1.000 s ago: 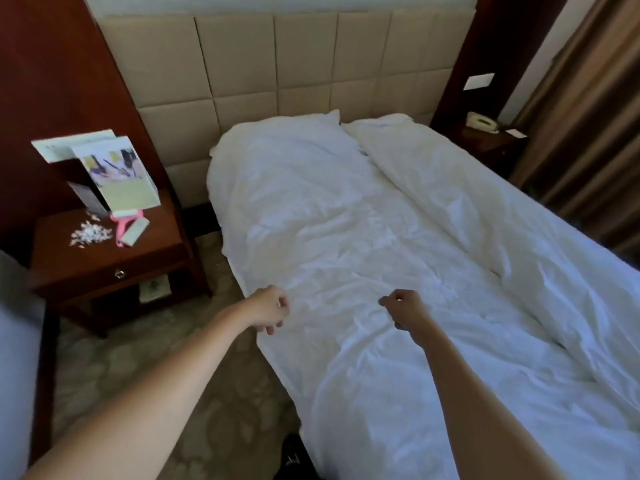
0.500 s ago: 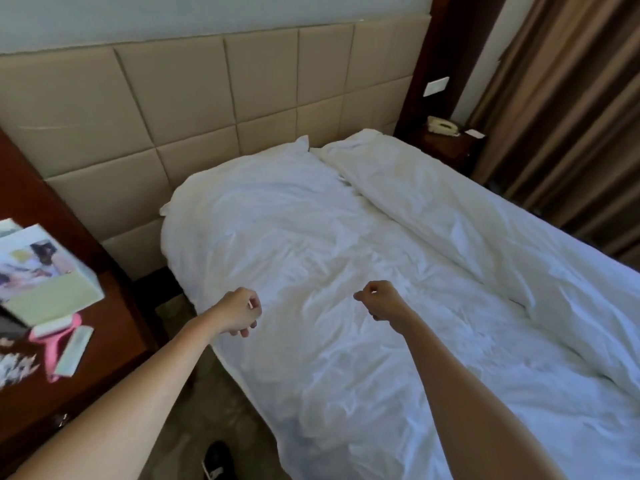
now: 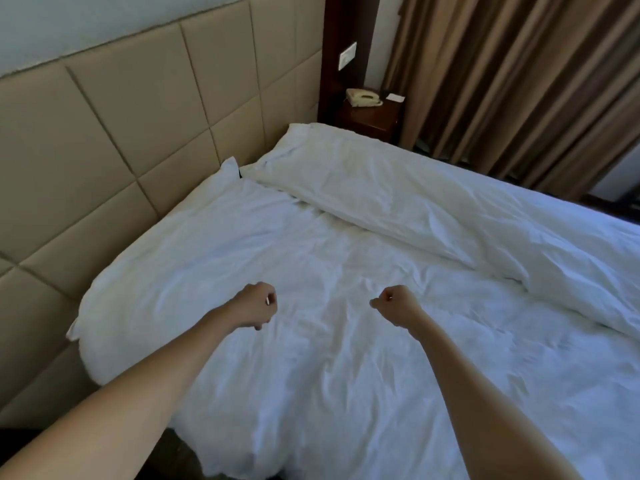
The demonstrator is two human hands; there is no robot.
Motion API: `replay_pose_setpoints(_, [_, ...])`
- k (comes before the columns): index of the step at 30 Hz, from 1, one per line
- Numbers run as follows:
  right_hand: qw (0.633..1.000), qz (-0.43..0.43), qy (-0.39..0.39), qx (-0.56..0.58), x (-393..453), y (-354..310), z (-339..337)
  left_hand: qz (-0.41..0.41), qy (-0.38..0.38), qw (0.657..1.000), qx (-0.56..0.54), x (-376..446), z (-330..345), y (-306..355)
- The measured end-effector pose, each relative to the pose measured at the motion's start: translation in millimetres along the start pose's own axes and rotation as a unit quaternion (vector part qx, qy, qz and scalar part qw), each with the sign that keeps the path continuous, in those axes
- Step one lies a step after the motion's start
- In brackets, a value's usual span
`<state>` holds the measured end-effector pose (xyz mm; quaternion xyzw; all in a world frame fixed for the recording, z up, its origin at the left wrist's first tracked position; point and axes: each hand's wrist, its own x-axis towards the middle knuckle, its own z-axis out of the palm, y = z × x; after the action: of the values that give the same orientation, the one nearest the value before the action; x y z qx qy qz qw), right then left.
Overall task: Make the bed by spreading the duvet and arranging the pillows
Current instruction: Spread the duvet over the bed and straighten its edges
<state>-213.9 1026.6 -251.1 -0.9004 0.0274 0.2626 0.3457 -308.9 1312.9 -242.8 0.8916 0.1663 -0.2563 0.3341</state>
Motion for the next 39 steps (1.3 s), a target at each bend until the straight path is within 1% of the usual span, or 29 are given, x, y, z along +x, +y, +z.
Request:
replay_pose_setpoints(6, [1.000, 0.003, 0.002, 0.012, 142.2, -66.0, 38.6, 0.004, 0.010, 0.999, 0.052, 134.6, -68.3, -22.4])
replay_pose_setpoints(11, [1.000, 0.022, 0.010, -0.002, 240.7, -104.3, 44.8, 0.038, 0.010, 0.996, 0.078, 240.4, -119.6, -7.7])
replay_pose_setpoints(14, [0.998, 0.023, 0.037, -0.033, 304.3, -109.4, 49.1, 0.074, 0.042, 0.989, 0.124, 314.3, -133.6, 3.3])
replay_pose_setpoints(16, [0.996, 0.008, 0.054, -0.070, 345.2, -106.1, 53.8, 0.136, 0.099, 0.967, 0.193, 366.2, -134.3, 10.7])
replay_pose_setpoints(18, [0.990, -0.020, 0.067, -0.123, 386.0, -98.8, 60.1, 0.212, 0.164, 0.926, 0.264, 417.5, -130.7, 18.2])
replay_pose_setpoints(19, [0.985, -0.031, 0.074, -0.152, 406.5, -93.3, 64.6, 0.231, 0.179, 0.912, 0.289, 442.7, -128.0, 19.3])
replay_pose_setpoints(21, [0.973, -0.054, 0.100, -0.202, 447.1, -79.9, 72.7, 0.239, 0.180, 0.901, 0.315, 493.5, -121.8, 13.6])
replay_pose_setpoints(22, [0.967, -0.052, 0.114, -0.223, 467.0, -75.0, 74.6, 0.238, 0.173, 0.897, 0.329, 518.4, -121.1, 9.8])
replay_pose_setpoints(24, [0.957, -0.021, 0.128, -0.261, 502.2, -63.3, 79.0, 0.240, 0.153, 0.881, 0.377, 563.0, -120.8, -1.0])
replay_pose_setpoints(25, [0.954, 0.000, 0.122, -0.273, 516.7, -55.2, 81.1, 0.238, 0.146, 0.874, 0.397, 582.6, -120.1, -7.7])
replay_pose_setpoints(26, [0.954, 0.026, 0.109, -0.278, 528.1, -46.5, 83.8, 0.231, 0.134, 0.876, 0.402, 598.0, -119.4, -12.9])
replay_pose_setpoints(28, [0.949, 0.067, 0.089, -0.294, 543.4, -28.8, 90.3, 0.192, 0.096, 0.904, 0.369, 618.1, -121.4, -15.3])
replay_pose_setpoints(29, [0.943, 0.073, 0.101, -0.310, 549.8, -19.8, 93.6, 0.182, 0.085, 0.910, 0.363, 625.4, -122.6, -14.2])
replay_pose_setpoints(31, [0.930, 0.058, 0.149, -0.332, 556.8, -6.5, 95.1, 0.182, 0.092, 0.897, 0.392, 632.0, -126.6, -8.9])
replay_pose_setpoints(32, [0.931, 0.050, 0.171, -0.319, 558.0, -3.0, 91.5, 0.186, 0.099, 0.892, 0.399, 632.2, -129.5, -7.0])
replay_pose_setpoints(34, [0.941, 0.036, 0.205, -0.268, 554.4, -4.7, 80.8, 0.220, 0.108, 0.894, 0.374, 624.8, -135.9, -7.0])
replay_pose_setpoints(35, [0.940, 0.030, 0.216, -0.262, 548.4, -9.3, 74.3, 0.234, 0.112, 0.893, 0.368, 618.9, -139.2, -10.5])
replay_pose_setpoints(37, [0.938, 0.008, 0.213, -0.272, 527.7, -25.8, 67.1, 0.234, 0.118, 0.896, 0.358, 603.5, -152.4, -24.4])
replay_pose_setpoints(38, [0.941, -0.001, 0.196, -0.276, 513.7, -36.3, 65.8, 0.220, 0.109, 0.895, 0.371, 593.9, -162.8, -34.4])
replay_pose_setpoints(39, [0.945, -0.007, 0.169, -0.279, 497.2, -47.0, 66.8, 0.211, 0.106, 0.887, 0.397, 582.4, -174.6, -44.5])
